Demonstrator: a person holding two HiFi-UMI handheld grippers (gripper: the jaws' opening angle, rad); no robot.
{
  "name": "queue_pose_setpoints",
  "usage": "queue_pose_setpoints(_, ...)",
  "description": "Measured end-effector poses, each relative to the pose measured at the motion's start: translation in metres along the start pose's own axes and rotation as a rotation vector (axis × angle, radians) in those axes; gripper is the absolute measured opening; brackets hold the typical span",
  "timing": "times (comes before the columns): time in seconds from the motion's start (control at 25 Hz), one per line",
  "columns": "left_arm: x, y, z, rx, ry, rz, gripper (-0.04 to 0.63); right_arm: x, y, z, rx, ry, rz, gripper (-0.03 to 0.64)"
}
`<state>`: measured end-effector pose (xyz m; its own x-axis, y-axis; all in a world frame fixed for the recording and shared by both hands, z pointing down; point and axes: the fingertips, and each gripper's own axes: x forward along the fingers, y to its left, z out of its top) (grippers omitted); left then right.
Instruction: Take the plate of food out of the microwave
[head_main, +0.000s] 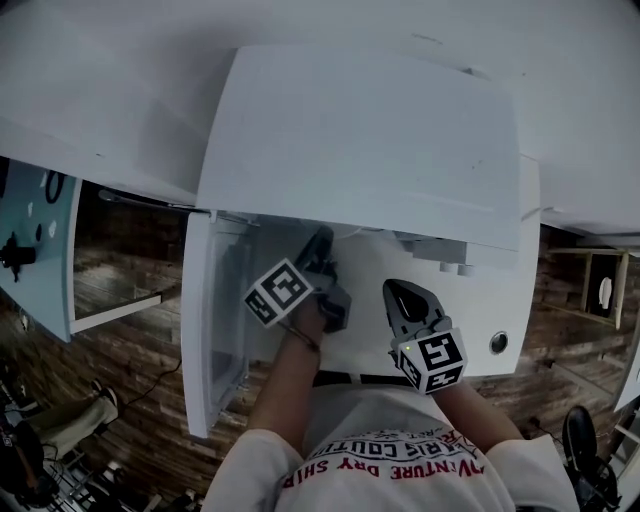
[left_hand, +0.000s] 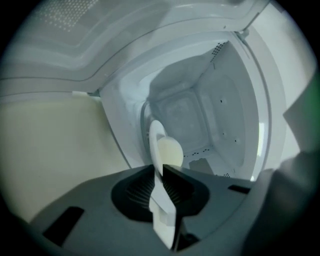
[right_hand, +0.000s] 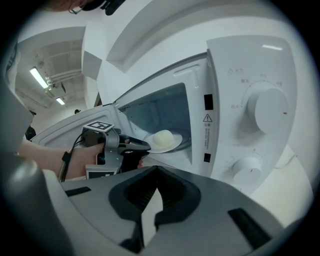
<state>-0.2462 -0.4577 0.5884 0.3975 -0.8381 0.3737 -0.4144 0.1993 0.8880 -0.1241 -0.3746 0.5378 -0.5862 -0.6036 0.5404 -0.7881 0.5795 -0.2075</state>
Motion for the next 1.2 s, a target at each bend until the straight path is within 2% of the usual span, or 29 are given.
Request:
queue_pose_setpoints(0.16,-0.007,-0.008,0.000,-0.030,-0.022,-0.045,0.028,-0.005,-0.006,0.002,0.009,-0.019,-0.014,0.003)
queue_pose_setpoints(0.28,-0.012,-0.020,-0.005,0.001,-0.030,-0.082,0.020,-0.013,-0.009,0.001,0.014,-0.035,-0.013,0.003)
queue_pose_setpoints(0.68,-0.039,-0.024,-0.027,-0.093,-0.065,-0.153,0.018,-0.037,-0.010,-0.009,-0.020,-0.035,-0.010,0.003)
queue_pose_setpoints(0.96,-0.082,-0.052,-0.048,-0.176,-0.121,-0.257,0.018,-0.058,-0.009,-0.009,-0.051,-0.067,0.004,0.003)
queue_pose_setpoints(1.12,-0.119,-0.067,-0.066,-0.149,-0.145,-0.276,0.018,-0.074,-0.005,-0.004,-0.072,-0.101,0.021,0.003)
queue_pose_setpoints(1.2,-0.135,-0.074,-0.074,-0.159,-0.160,-0.288,0.018,-0.083,-0.001,0.000,-0.082,-0.118,0.034,0.003)
